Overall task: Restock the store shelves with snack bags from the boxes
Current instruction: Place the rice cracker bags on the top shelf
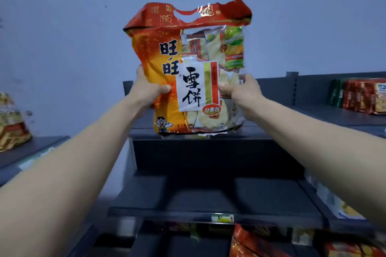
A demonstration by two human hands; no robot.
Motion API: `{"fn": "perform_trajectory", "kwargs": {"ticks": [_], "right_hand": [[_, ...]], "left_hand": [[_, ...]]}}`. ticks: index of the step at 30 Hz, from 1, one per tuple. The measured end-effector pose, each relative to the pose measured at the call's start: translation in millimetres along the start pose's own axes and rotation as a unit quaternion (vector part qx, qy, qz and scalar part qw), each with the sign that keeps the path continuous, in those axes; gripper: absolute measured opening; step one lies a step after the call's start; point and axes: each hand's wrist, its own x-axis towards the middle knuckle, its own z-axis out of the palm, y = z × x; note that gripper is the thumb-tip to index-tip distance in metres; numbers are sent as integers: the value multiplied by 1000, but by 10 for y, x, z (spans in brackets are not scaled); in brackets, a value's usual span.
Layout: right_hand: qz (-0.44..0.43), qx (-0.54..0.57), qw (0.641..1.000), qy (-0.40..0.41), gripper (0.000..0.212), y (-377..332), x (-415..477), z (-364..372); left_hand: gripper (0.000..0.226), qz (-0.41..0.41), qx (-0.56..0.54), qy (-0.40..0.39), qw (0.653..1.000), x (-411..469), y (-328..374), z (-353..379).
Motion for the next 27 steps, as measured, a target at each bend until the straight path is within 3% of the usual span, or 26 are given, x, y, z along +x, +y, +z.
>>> {"fn": "perform_trajectory", "kwargs": {"ticks": [6, 13, 19, 23, 27], "right_hand": [[-27, -10, 1000, -2, 49, -31, 1001, 1058], [36, -45, 998, 10, 41, 588, 1844, 1993], [71, -105, 992, -12, 43, 1102, 2220, 2287], [71, -115, 991, -1, 37, 1224, 2440, 2336], [71, -138, 988, -7, 45, 1273, 2587, 2411]], "left_hand": [[68, 50, 37, 66, 996, 1234, -329, -490], [78, -10, 12, -28, 999, 2247, -1095, -732], [86, -39, 36, -34, 998, 2748, -1773, -645], [89, -37, 35, -30, 998, 3070, -1926, -583], [87, -17, 69, -23, 997, 3334, -2001, -499]]}}
